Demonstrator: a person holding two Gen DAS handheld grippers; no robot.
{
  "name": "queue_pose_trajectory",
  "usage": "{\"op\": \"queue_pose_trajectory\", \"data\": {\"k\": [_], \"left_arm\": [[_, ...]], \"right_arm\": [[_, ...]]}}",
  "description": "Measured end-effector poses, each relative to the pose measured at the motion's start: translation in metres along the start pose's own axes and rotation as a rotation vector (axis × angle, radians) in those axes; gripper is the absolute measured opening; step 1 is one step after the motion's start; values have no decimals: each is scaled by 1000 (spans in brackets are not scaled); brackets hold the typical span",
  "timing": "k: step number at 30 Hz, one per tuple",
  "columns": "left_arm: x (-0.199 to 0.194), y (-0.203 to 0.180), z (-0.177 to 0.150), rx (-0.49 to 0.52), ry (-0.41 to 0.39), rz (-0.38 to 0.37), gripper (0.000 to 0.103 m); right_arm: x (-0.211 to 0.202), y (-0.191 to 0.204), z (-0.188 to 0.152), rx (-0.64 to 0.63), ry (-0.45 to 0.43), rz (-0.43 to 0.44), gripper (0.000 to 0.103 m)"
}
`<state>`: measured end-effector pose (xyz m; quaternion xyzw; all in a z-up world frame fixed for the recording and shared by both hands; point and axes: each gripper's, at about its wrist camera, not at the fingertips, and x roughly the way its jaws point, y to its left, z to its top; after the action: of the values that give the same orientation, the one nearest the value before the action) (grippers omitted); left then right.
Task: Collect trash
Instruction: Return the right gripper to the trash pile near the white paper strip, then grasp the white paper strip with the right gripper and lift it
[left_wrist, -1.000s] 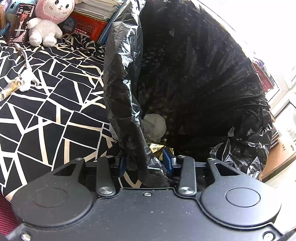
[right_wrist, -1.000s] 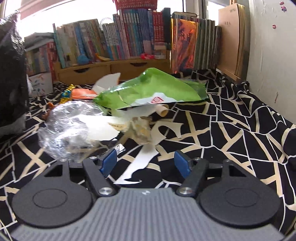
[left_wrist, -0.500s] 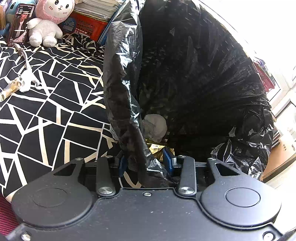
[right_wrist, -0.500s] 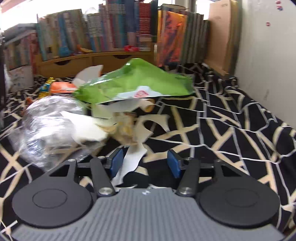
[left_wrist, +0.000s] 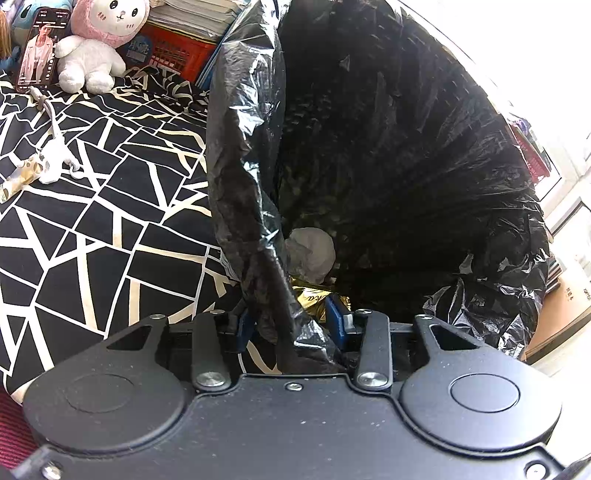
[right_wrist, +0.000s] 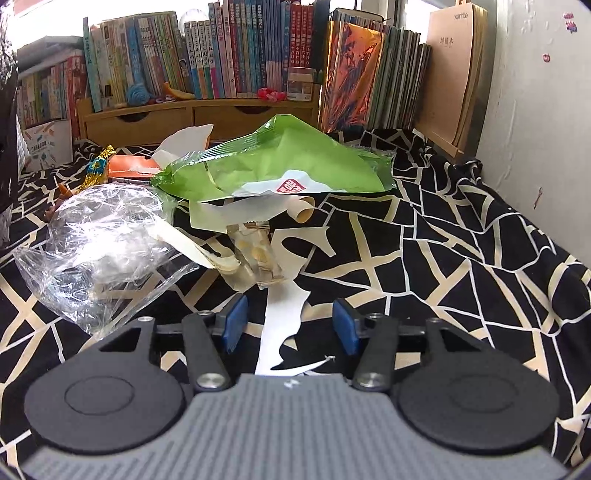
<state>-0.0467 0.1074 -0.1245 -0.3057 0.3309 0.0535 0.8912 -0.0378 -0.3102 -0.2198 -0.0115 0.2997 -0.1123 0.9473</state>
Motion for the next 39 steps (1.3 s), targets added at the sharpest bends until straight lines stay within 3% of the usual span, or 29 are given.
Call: {"op": "queue_pose_trajectory", "data": {"k": [5,10,27,33,39], "left_arm": [[0,0,0,0,0,0,38],[0,0,0,1,0,1,38],[1,1,1,2,-1,3,38],[1,1,0,-1,-2,1,38],[1,2,1,-2,-2,1,38]], "right_arm": [[2,-3,1,16,4,11,58],[1,-2,2,20,-5,-10,26],[-17,-34,8,144,-95,-70,26],[-30,-30,20,143,-136,-29,26],[-52,-26,42,166,-198,78,26]]}}
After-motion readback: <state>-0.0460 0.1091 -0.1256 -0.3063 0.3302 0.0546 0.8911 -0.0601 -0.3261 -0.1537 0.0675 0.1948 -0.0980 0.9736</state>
